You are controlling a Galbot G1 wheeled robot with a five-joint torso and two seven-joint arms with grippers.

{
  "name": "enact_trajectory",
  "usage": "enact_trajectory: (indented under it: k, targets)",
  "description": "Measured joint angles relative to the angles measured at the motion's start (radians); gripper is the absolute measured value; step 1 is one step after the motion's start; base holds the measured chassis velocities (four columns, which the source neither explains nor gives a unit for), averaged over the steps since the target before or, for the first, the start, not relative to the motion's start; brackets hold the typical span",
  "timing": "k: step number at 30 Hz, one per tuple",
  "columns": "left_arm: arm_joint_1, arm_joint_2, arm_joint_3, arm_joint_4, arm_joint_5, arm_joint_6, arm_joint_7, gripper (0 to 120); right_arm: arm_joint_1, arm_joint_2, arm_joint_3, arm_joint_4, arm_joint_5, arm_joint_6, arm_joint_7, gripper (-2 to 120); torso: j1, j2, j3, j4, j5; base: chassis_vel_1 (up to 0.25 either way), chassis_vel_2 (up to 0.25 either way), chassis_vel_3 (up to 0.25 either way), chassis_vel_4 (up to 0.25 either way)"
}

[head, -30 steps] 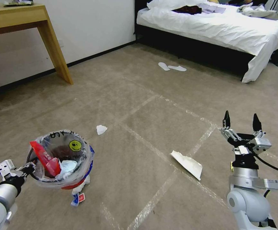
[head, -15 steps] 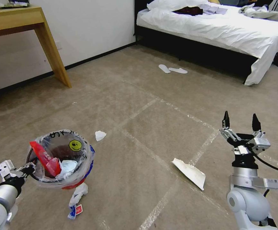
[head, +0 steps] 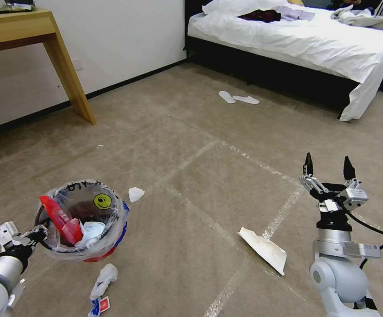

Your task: Pick up the trash bin and place the garbage on the floor into it.

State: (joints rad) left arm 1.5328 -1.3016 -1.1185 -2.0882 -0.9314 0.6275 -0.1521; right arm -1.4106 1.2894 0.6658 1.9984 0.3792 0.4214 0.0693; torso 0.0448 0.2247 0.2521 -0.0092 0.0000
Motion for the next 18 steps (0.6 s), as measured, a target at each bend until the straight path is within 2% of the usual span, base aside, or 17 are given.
enact_trajectory:
  k: [2,3,4,5,6,7,8,9,10,11,12,13,14,15,17,18]
  targets:
    - [0.000,0.002,0.000,0.005,0.000,-0.001,0.000,3,0.002,-0.013,-0.020,-0.007,0.053,-0.064,0.068,100,0.000,0.000,0.000,-0.0001,0.0000,0.000,0.000,0.000,0.000]
    - [0.000,0.002,0.000,0.005,0.000,-0.001,0.000,3,0.002,-0.013,-0.020,-0.007,0.053,-0.064,0.068,100,0.000,0.000,0.000,-0.0001,0.0000,0.000,0.000,0.000,0.000]
    - [0.000,0.003,0.000,0.007,0.000,-0.002,0.000,3,0.001,-0.021,-0.031,-0.007,0.078,-0.121,0.124,100,0.000,0.000,0.000,0.0001,0.0000,0.000,0.000,0.000,0.000]
    - [-0.001,0.005,0.000,0.011,0.000,-0.003,0.000,3,-0.007,-0.034,-0.044,-0.002,0.120,-0.237,0.222,100,0.000,0.000,0.000,0.0001,-0.0001,0.000,0.000,0.000,0.000]
    - [-0.001,0.005,0.000,0.011,0.000,-0.003,0.000,3,-0.007,-0.034,-0.044,-0.002,0.120,-0.237,0.222,100,0.000,0.000,0.000,0.0001,-0.0001,0.000,0.000,0.000,0.000]
    - [-0.001,0.007,0.000,0.014,0.000,-0.004,0.001,3,-0.010,-0.042,-0.057,-0.001,0.151,-0.309,0.298,100,0.000,0.000,0.000,-0.0002,-0.0001,0.000,0.000,0.000,0.000]
    - [-0.001,0.007,0.000,0.014,0.000,-0.004,0.001,3,-0.010,-0.042,-0.057,-0.001,0.151,-0.309,0.298,100,0.000,0.000,0.000,-0.0002,-0.0001,0.000,0.000,0.000,0.000]
    - [-0.002,0.010,-0.001,0.019,0.000,-0.005,0.001,3,-0.014,-0.053,-0.080,-0.001,0.247,-0.455,0.422,100,0.000,0.000,0.000,-0.0002,0.0000,0.000,0.000,0.000,0.000]
    - [-0.002,0.010,-0.001,0.019,0.000,-0.005,0.001,3,-0.014,-0.053,-0.080,-0.001,0.247,-0.455,0.422,100,0.000,0.000,0.000,-0.0002,0.0000,0.000,0.000,0.000,0.000]
    - [-0.003,0.011,-0.002,0.023,0.000,-0.006,0.002,3,-0.013,-0.055,-0.096,-0.007,0.331,-0.546,0.505,100,0.000,0.000,0.000,-0.0001,-0.0001,0.000,0.000,0.000,0.000]
    - [-0.004,0.011,-0.002,0.025,0.000,-0.007,0.002,3,-0.011,-0.055,-0.103,-0.016,0.379,-0.590,0.544,100,0.000,0.000,0.000,0.0000,0.0000,0.000,0.000,0.000,0.000]
    - [-0.004,0.011,-0.002,0.025,0.000,-0.007,0.002,3,-0.011,-0.055,-0.103,-0.016,0.379,-0.590,0.544,100,0.000,0.000,0.000,0.0000,0.0000,0.000,0.000,0.000,0.000]
    - [-0.005,0.011,-0.001,0.029,0.001,-0.007,0.002,3,-0.004,-0.054,-0.116,-0.036,0.483,-0.691,0.623,100,0.000,0.000,0.000,0.0000,0.0001,0.000,0.000,0.000,0.000]
    - [-0.005,0.011,-0.001,0.029,0.001,-0.007,0.002,3,-0.004,-0.054,-0.116,-0.036,0.483,-0.691,0.623,100,0.000,0.000,0.000,0.0000,0.0001,0.000,0.000,0.000,0.000]
    - [-0.010,0.009,0.001,0.038,0.005,-0.008,0.004,3,0.009,-0.060,-0.131,-0.060,0.603,-0.813,0.714,100,0.000,0.000,0.000,0.0001,0.0001,0.000,0.000,0.000,0.000]
    - [-0.010,0.009,0.001,0.038,0.005,-0.008,0.004,3,0.009,-0.060,-0.131,-0.060,0.603,-0.813,0.714,100,0.000,0.000,0.000,0.0001,0.0001,0.000,0.000,0.000,0.000]
